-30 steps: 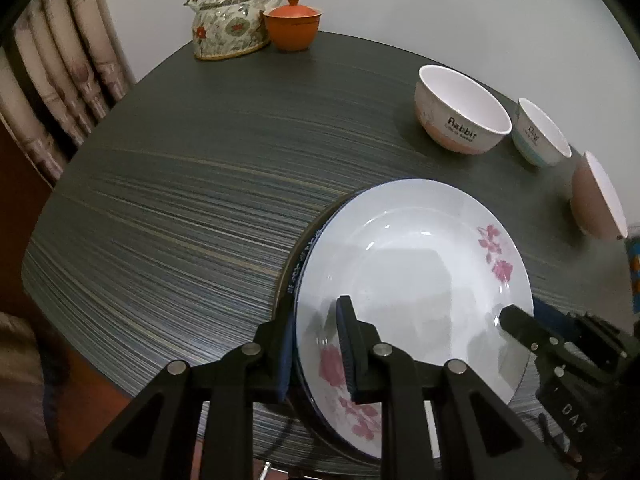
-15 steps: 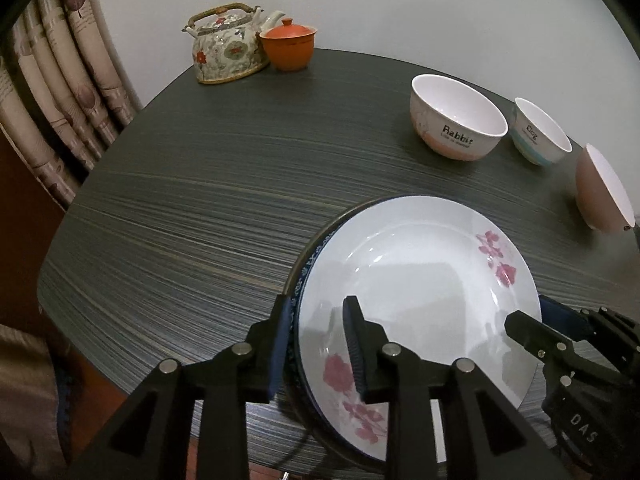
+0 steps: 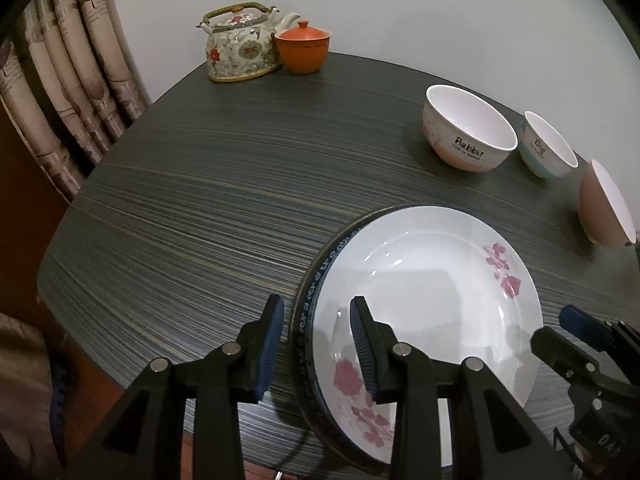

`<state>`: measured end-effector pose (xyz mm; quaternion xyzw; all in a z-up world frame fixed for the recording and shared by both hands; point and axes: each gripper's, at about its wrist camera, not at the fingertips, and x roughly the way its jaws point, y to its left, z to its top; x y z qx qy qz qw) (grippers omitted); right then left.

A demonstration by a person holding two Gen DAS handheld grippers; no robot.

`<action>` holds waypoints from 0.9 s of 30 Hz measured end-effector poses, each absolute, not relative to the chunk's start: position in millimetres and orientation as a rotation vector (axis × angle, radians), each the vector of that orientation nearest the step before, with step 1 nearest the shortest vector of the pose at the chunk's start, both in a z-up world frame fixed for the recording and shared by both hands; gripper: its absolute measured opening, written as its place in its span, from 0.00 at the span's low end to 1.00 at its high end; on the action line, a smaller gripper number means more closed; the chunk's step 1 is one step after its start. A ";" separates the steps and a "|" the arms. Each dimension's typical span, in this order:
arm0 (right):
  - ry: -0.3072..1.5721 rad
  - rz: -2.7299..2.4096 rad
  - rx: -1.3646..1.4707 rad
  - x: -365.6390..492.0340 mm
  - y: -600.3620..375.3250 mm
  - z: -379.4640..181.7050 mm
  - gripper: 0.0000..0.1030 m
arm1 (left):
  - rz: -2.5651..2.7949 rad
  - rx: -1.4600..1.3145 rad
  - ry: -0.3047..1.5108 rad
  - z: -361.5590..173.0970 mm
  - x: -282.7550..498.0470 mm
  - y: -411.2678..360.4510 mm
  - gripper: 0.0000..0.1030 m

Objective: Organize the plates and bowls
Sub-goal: 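Open both tools and withdraw them from the plate stack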

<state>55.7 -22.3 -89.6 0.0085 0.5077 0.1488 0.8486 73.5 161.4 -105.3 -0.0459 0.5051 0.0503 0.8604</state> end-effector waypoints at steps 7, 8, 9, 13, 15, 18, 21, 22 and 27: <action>1.103 0.253 0.053 53.5 -51.4 -96.2 0.51 | 0.137 -0.111 1.052 -106.3 73.4 167.4 0.34; 1.105 0.239 0.060 52.4 -57.4 -96.5 0.51 | 0.146 -0.108 1.050 -106.5 73.4 168.3 0.34; 1.107 0.234 0.062 52.2 -60.1 -96.3 0.51 | 0.152 -0.107 1.048 -106.6 73.6 169.2 0.34; 1.107 0.185 0.074 50.6 -80.1 -92.8 0.51 | 0.160 -0.116 1.049 -107.6 73.8 172.9 0.35; 1.104 0.158 0.081 50.5 -92.5 -91.1 0.51 | 0.161 -0.115 1.049 -107.4 73.5 173.0 0.36; 1.108 0.141 0.101 50.5 -108.7 -89.7 0.51 | 0.151 -0.103 1.027 -103.0 72.0 170.2 0.36; 1.110 0.126 0.092 49.2 -126.0 -85.9 0.51 | 0.120 -0.122 1.010 -96.8 70.0 169.1 0.36; 1.108 0.123 0.095 49.1 -130.9 -84.0 0.51 | 0.122 -0.115 1.007 -94.3 69.9 167.9 0.36; 1.115 0.090 0.113 50.1 -169.8 -70.9 0.51 | 0.120 -0.119 1.001 -80.2 73.9 161.9 0.36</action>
